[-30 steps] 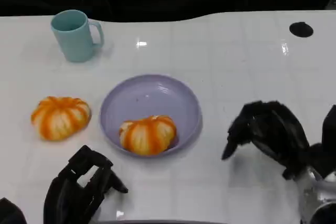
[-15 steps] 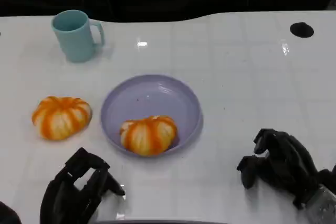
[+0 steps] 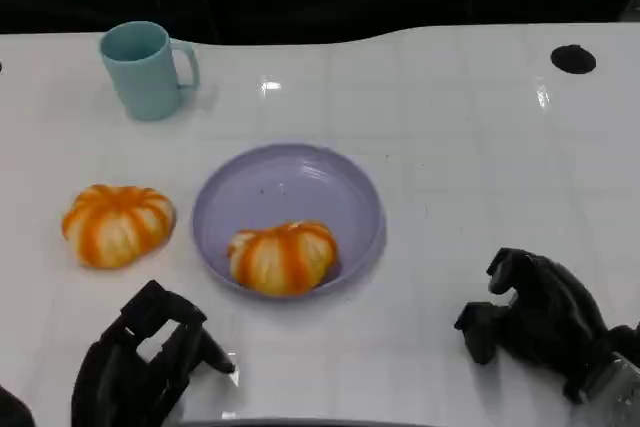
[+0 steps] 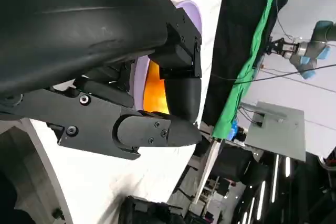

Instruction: Grasp the bread from the table and place it into the plate.

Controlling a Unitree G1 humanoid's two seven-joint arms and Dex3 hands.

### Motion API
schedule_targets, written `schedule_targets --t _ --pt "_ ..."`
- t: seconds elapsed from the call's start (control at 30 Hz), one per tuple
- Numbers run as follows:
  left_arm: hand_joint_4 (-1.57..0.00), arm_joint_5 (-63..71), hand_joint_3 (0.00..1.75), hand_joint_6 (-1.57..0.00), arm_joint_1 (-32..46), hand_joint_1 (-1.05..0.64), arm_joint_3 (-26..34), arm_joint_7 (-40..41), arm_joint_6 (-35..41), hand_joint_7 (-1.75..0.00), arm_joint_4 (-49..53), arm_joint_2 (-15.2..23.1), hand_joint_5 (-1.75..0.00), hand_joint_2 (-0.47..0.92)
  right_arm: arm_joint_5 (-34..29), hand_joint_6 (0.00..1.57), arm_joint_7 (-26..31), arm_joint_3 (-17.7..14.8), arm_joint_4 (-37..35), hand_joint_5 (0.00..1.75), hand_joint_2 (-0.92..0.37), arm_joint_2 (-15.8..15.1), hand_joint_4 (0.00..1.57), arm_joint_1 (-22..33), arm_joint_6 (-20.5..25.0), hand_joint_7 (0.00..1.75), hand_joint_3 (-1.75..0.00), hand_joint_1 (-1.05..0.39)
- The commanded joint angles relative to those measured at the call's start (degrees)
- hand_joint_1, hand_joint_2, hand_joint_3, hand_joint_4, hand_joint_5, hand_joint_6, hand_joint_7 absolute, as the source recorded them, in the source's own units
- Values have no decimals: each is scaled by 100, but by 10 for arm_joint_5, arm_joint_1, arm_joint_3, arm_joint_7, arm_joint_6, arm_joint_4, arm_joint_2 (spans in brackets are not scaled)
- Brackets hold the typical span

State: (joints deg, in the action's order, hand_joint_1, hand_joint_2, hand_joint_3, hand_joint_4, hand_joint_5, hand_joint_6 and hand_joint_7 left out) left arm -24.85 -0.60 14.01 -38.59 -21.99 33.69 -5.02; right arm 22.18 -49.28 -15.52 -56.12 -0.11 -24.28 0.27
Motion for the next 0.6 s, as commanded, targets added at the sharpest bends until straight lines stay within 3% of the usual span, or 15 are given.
schedule_targets --t 0.03,0.6 --pt "-59 -4 27 -50 9 -51 1 -4 3 -150 -9 12 -175 92 0 157 2 1 4 103 -54 -5 157 21 10 89 0 -105" --pt "-59 -4 27 -50 -4 -52 7 -8 -16 -150 17 13 -175 92 -14 157 -8 6 -8 100 -59 -8 157 27 -55 88 -2 -105"
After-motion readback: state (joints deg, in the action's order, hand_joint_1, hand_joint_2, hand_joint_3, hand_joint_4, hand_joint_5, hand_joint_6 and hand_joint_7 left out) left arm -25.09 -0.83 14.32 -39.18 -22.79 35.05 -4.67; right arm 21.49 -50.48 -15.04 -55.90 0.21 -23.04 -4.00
